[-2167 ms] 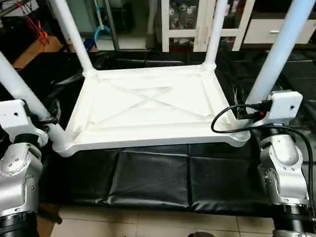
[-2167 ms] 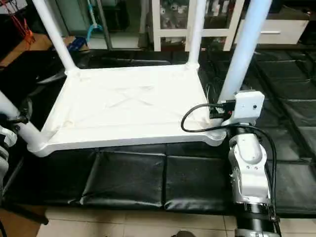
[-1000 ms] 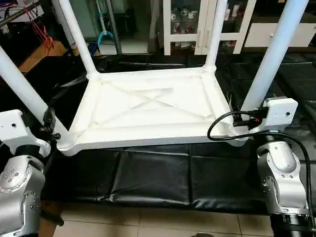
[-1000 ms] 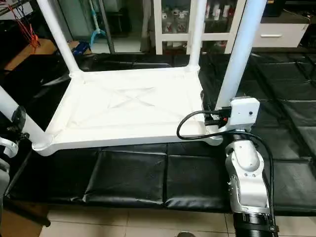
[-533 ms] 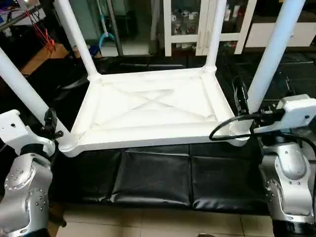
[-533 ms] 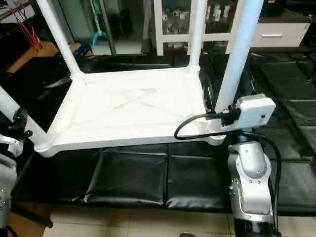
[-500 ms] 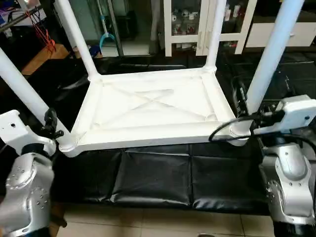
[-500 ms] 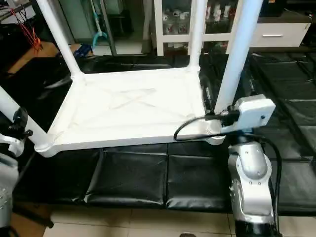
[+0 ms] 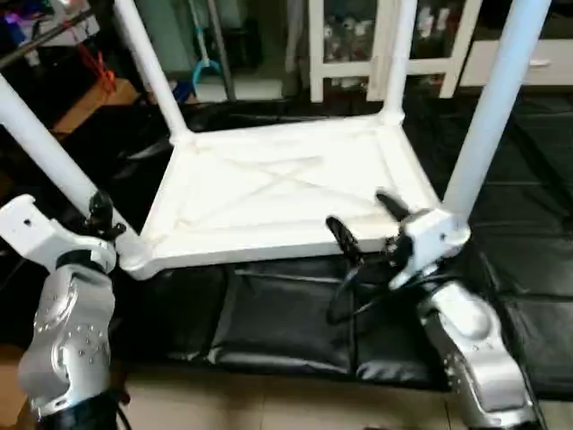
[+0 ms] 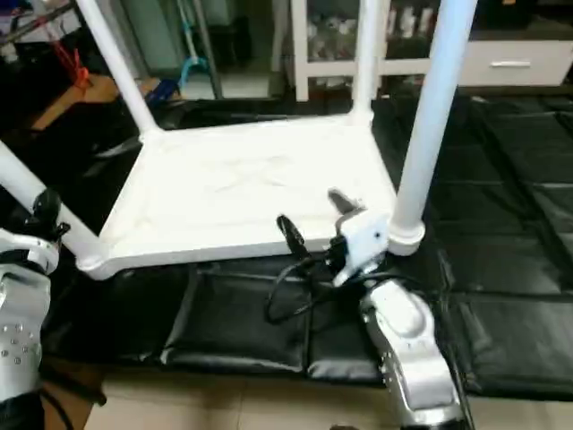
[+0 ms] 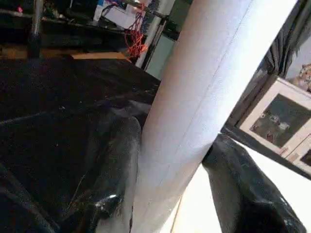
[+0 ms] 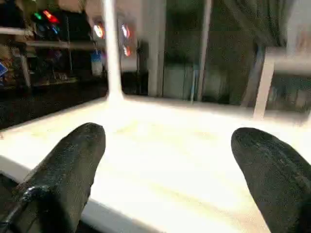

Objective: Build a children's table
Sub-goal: Flip table

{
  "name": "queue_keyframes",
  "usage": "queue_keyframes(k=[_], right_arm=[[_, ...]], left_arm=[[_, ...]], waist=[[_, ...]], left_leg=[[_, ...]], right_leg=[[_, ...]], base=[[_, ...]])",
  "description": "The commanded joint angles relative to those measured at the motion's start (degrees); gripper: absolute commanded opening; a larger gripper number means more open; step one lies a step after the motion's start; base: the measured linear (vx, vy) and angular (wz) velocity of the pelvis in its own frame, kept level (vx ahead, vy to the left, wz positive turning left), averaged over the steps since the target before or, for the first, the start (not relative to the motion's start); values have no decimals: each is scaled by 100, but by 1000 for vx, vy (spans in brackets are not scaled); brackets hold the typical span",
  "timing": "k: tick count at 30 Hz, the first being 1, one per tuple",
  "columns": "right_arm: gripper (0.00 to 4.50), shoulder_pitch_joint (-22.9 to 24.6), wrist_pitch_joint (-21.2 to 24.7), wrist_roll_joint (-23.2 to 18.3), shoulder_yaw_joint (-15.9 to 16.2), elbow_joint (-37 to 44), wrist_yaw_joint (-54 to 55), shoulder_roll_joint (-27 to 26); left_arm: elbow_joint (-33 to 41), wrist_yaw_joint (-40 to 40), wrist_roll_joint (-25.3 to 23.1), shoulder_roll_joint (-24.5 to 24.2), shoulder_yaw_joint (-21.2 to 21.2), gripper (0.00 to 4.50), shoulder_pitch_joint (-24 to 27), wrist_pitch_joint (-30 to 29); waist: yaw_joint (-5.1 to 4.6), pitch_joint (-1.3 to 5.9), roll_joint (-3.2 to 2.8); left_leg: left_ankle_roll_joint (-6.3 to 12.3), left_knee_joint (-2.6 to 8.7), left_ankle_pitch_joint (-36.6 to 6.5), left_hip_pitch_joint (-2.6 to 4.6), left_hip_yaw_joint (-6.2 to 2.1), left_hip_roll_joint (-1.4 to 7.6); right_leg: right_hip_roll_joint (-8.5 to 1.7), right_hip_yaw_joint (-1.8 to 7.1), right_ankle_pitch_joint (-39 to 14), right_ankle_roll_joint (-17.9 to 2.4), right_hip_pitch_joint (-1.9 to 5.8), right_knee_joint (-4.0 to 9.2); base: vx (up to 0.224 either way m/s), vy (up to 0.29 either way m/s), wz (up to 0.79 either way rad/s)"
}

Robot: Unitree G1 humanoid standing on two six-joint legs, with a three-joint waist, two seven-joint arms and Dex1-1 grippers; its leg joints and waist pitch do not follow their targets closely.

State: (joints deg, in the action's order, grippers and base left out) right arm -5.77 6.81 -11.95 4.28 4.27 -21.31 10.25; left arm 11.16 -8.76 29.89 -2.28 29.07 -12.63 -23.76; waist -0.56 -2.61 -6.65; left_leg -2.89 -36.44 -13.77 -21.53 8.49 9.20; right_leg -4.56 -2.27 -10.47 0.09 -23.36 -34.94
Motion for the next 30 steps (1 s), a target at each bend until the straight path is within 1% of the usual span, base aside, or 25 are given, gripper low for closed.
queue_keyframes(k=[1, 2, 3, 4, 5, 6, 7, 8, 10, 11, 13, 15, 16, 17, 18, 19, 20, 21, 22, 23, 26, 27, 28, 29, 30], right_arm=[[450, -80, 469, -261, -158, -187, 98, -34], [450, -85, 896, -547, -279, -245, 115, -45], [450, -82, 1167, -708, -322, -237, 101, -51], [450, -82, 1346, -788, -344, -238, 100, -53], [450, -84, 1480, -860, -368, -246, 93, -64], [450, -85, 1546, -899, -386, -242, 90, -76], [450, -88, 1619, -943, -411, -237, 85, -93], [450, -98, 1743, -1024, -441, -221, 71, -115], [450, -130, 1847, -1100, -496, -210, 75, -148], [450, -142, 1857, -1105, -511, -209, 81, -155], [450, -207, 1967, -1363, -645, -134, 106, -239], [450, -190, 2092, -1883, -678, 150, -203, -274], [450, -145, 2092, -2082, -626, 386, -448, -247], [450, -66, 2197, -2373, -554, 728, -772, -183], [450, -25, 2270, -2457, -507, 859, -916, -121], [450, 34, 2364, -2498, -421, 971, -1098, -7], [450, 85, 2464, -2445, -323, 1007, -1223, 118], [450, 113, 2520, -2392, -263, 1013, -1286, 191], [450, 143, 2550, -2318, -217, 989, -1314, 246], [450, 167, 2596, -2186, -177, 914, -1274, 300], [450, 158, 2545, -1934, -144, 744, -1092, 323], [450, 135, 2533, -1839, -160, 640, -920, 326], [450, 55, 2527, -1746, -272, 455, -594, 242], [450, -99, 2494, -1716, -539, 178, -101, 59], [450, -99, 2494, -1716, -539, 178, -101, 59]], left_arm=[[-91, -226, 1007, 421, 205, 180, -125, -109], [-80, -311, 1184, 538, 265, 180, -156, -117], [-58, -337, 1249, 598, 288, 180, -170, -148], [-40, -338, 1264, 623, 286, 180, -171, -170], [-20, -374, 1319, 682, 306, 180, -185, -185], [-11, -397, 1350, 714, 316, 180, -192, -185], [0, -434, 1397, 758, 331, 180, -201, -179], [11, -412, 1386, 751, 323, 181, -194, -207], [33, -361, 1375, 744, 306, 181, -187, -260], [40, -356, 1379, 750, 308, 181, -189, -272], [59, -396, 1420, 785, 326, 182, -192, -289], [65, -422, 1432, 797, 337, 183, -194, -292], [54, -425, 1440, 799, 346, 183, -204, -294], [48, -442, 1442, 816, 349, 183, -224, -298], [51, -452, 1441, 828, 347, 183, -230, -302], [52, -463, 1436, 842, 343, 183, -236, -304], [39, -482, 1452, 862, 361, 183, -253, -300], [28, -493, 1464, 874, 375, 183, -264, -297], [25, -492, 1465, 878, 376, 183, -266, -299], [31, -484, 1468, 885, 371, 183, -264, -305], [42, -469, 1473, 893, 365, 183, -257, -316], [51, -465, 1481, 902, 372, 183, -258, -329], [59, -464, 1502, 908, 380, 183, -251, -341], [77, -479, 1542, 919, 386, 183, -230, -349], [77, -479, 1542, 919, 386, 183, -230, -349]], waist=[[29, 326, 162], [53, 336, 180], [72, 341, 176], [82, 345, 181], [109, 356, 168], [130, 364, 175], [136, 370, 167], [138, 374, 171], [140, 373, 179], [143, 370, 165], [136, 360, 170], [133, 358, 157], [131, 362, 150], [143, 366, 148], [151, 382, 151], [153, 380, 144], [176, 384, 150], [208, 385, 153], [218, 382, 150], [254, 386, 168], [275, 390, 174], [276, 390, 174], [279, 386, 175], [261, 382, 188], [255, 382, 180]], left_leg=[[574, 455, -615, -21, -61, 203], [637, 435, -491, -16, -49, 192], [692, 438, -396, -36, -45, 204], [729, 432, -319, -42, -46, 198], [794, 414, -210, -35, -45, 200], [837, 403, -131, -38, -36, 196], [862, 394, -79, -43, -34, 193], [907, 390, 21, -62, -41, 191], [963, 382, 58, -78, -42, 181], [946, 389, -2, -77, -43, 185], [887, 406, -154, -71, -43, 188], [846, 416, -237, -71, -55, 198], [843, 416, -228, -67, -55, 202], [860, 410, -158, -71, -57, 208], [891, 395, -27, -74, -65, 211], [912, 393, 14, -77, -65, 208], [929, 382, 62, -75, -64, 210], [912, 379, 48, -52, -50, 213], [901, 376, 72, -52, -41, 207], [872, 382, 101, -62, -40, 203], [826, 378, 189, -60, -42, 204], [813, 379, 169, -60, -39, 201], [793, 382, 168, -56, -39, 199], [760, 396, 139, -67, -38, 185], [730, 399, 99, -63, -35, 183]], right_leg=[[-226, 148, -1548, -981, 240, 470], [-221, 153, -1399, -1015, 245, 457], [-222, 139, -1296, -1027, 253, 438], [-223, 135, -1244, -1011, 266, 430], [-229, 137, -1194, -997, 252, 421], [-239, 132, -1186, -997, 250, 427], [-247, 132, -1157, -1004, 253, 418], [-249, 122, -1103, -1007, 265, 408], [-260, 113, -1196, -967, 269, 416], [-267, 108, -1359, -931, 262, 429], [-269, 107, -1607, -857, 254, 452], [-270, 106, -1694, -793, 257, 456], [-265, 105, -1636, -763, 258, 461], [-268, 111, -1508, -748, 261, 451], [-271, 111, -1322, -770, 271, 428], [-262, 104, -1268, -785, 268, 424], [-268, 104, -1244, -788, 272, 424], [-267, 110, -1309, -806, 251, 444], [-269, 120, -1321, -820, 247, 444], [-269, 118, -1368, -822, 251, 445], [-267, 121, -1273, -850, 240, 428], [-267, 119, -1291, -848, 242, 431], [-270, 120, -1302, -848, 235, 434], [-267, 115, -1384, -853, 237, 440], [-268, 116, -1440, -851, 230, 440]], base=[[0, 0, 0], [0, 0, 0], [0, 0, 0], [0, 0, 0], [0, 0, 0], [0, 0, 0], [0, 0, 0], [0, 0, 0], [0, 0, 0], [0, 0, 0], [0, 0, 0], [0, 0, 0], [0, 0, 0], [0, 0, 0], [0, 0, 0], [0, 0, 0], [0, 0, 0], [0, 0, 0], [0, 0, 0], [0, 0, 0], [0, 0, 0], [0, 0, 0], [0, 0, 0], [0, 0, 0], [0, 0, 0]])
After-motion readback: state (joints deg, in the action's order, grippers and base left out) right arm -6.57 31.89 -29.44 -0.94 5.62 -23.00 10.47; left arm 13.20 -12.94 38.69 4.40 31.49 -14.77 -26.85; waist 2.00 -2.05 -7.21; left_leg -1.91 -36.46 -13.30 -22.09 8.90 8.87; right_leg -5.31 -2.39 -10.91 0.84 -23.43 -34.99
